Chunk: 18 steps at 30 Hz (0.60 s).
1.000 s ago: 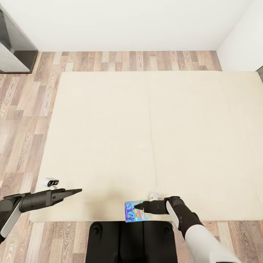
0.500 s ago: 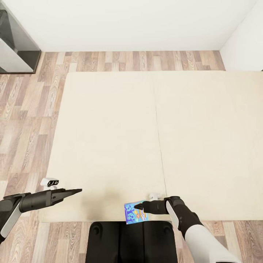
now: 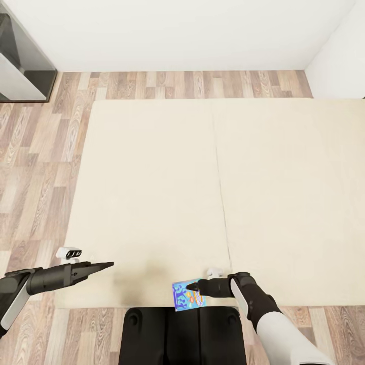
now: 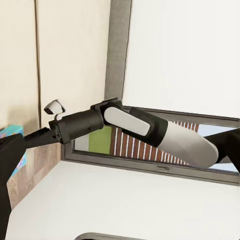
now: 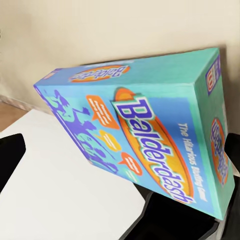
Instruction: Put all the toys in the child's room - the three board games (two on the bed and one on the table), the two jigsaw puzzles on the table, and the tennis ball on the table - inside the toy box on the table in the child's room.
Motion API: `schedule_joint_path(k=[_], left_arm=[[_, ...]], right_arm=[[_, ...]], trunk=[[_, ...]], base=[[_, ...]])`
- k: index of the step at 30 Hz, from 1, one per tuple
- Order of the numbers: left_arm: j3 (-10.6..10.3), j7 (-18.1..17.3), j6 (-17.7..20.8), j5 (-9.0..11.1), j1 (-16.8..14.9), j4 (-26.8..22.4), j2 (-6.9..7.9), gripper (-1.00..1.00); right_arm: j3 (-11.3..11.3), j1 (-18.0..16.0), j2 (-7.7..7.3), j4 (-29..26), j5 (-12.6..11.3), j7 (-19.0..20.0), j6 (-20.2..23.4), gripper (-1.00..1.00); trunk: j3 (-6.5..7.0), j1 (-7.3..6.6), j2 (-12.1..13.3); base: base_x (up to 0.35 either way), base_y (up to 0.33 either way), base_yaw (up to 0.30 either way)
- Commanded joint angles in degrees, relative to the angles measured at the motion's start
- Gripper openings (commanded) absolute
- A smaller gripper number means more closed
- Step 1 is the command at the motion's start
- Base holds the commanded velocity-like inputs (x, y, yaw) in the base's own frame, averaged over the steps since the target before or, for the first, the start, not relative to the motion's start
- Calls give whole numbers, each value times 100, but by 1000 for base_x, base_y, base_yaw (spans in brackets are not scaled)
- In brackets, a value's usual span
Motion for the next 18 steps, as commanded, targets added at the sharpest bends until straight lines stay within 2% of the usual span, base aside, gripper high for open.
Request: schedule_joint_path(k=[1, 13, 18], left_arm=[[-3, -19, 61, 2, -1, 0, 3, 100], [1, -19, 61, 2, -1, 1, 3, 100], [2, -19, 61, 2, -1, 1, 3, 100]], right_arm=[[-29, -1, 6, -8, -3, 12, 46, 100], [-29, -2, 7, -8, -3, 12, 38, 100], [-29, -1, 7, -6, -3, 14, 38, 100]], trunk=[[-6, 3, -9], [-6, 3, -9], [-6, 3, -9]], base=[[0, 76, 0], [0, 215, 0], [0, 135, 0]])
